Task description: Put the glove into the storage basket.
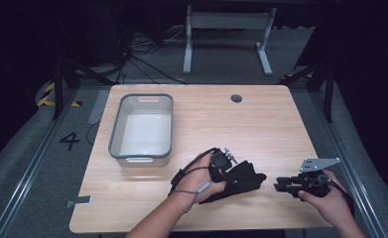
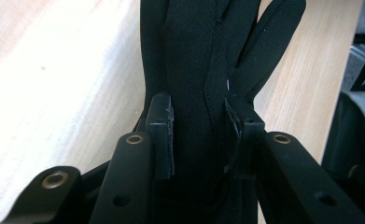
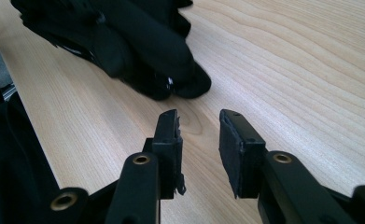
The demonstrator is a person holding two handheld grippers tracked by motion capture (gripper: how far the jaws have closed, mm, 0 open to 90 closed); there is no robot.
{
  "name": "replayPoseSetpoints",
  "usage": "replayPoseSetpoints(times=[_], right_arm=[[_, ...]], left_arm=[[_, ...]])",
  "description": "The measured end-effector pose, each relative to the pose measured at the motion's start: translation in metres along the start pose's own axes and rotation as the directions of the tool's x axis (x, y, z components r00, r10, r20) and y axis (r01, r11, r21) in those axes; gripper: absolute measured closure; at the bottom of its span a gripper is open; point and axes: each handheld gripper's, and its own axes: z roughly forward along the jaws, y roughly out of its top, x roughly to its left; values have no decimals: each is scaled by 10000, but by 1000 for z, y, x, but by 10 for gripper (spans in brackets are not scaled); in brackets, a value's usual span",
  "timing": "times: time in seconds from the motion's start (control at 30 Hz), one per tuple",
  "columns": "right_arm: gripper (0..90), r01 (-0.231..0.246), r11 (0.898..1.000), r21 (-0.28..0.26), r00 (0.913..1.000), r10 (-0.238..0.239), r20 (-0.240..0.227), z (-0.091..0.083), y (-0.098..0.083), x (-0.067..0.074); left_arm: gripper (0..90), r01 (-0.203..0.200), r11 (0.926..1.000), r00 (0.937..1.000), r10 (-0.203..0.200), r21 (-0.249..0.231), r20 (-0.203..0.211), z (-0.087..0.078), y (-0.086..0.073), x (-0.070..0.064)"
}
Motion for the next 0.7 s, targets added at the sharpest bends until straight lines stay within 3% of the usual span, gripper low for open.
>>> replayPoseSetpoints(times=[0.4,0.7], right_arm=[[689,-65,10000,29,9999,65,-78,2,1,-2],[692,-26,10000,67,9998,27,-212,13,10,-9]], left_arm=[[673,370,9957,9986,-401,-844,-358,-46,10,10],[673,1099,9836,9886,-1231,-1428,-867,-79,0,27]])
